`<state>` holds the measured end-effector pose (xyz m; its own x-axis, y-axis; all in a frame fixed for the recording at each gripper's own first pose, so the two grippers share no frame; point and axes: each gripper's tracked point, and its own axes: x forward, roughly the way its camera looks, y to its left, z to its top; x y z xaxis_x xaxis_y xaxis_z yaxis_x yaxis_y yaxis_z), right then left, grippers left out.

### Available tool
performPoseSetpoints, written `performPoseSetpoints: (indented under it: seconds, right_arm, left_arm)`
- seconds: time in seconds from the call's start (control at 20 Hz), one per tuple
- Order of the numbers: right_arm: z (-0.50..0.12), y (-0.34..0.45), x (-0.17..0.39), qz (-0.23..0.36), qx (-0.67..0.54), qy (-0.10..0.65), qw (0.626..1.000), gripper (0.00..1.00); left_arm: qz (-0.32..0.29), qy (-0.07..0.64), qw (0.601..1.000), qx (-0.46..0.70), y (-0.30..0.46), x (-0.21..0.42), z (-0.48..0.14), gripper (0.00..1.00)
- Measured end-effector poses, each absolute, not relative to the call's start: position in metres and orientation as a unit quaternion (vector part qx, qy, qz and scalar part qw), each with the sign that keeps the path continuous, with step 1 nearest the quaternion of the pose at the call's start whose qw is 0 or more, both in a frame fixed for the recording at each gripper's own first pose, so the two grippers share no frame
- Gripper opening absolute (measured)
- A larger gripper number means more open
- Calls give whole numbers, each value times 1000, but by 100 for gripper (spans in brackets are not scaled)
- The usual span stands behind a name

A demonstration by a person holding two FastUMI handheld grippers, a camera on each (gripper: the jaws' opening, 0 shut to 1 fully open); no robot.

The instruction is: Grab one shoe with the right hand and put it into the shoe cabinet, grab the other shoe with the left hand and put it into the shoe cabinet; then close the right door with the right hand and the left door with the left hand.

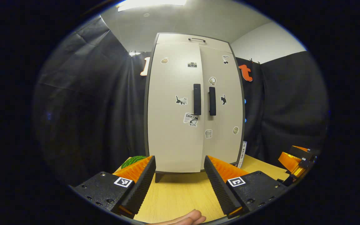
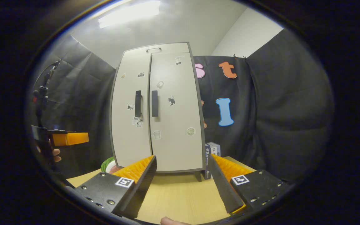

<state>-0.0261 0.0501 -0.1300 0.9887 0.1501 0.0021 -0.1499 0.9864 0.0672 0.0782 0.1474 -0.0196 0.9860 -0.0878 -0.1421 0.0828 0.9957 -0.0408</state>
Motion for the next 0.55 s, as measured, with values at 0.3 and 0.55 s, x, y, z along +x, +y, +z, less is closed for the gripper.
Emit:
performPoseSetpoints:
  seconds: [0.3, 0.55]
  right_arm:
    - [-134, 57, -21, 86, 25, 7, 996, 98]
    - [-127, 59, -25, 102, 28, -5, 994, 98]
  left_arm:
    - [-58, 26, 998, -25, 139, 88, -7, 94]
    - [-84, 20, 995, -42, 127, 85, -4, 94]
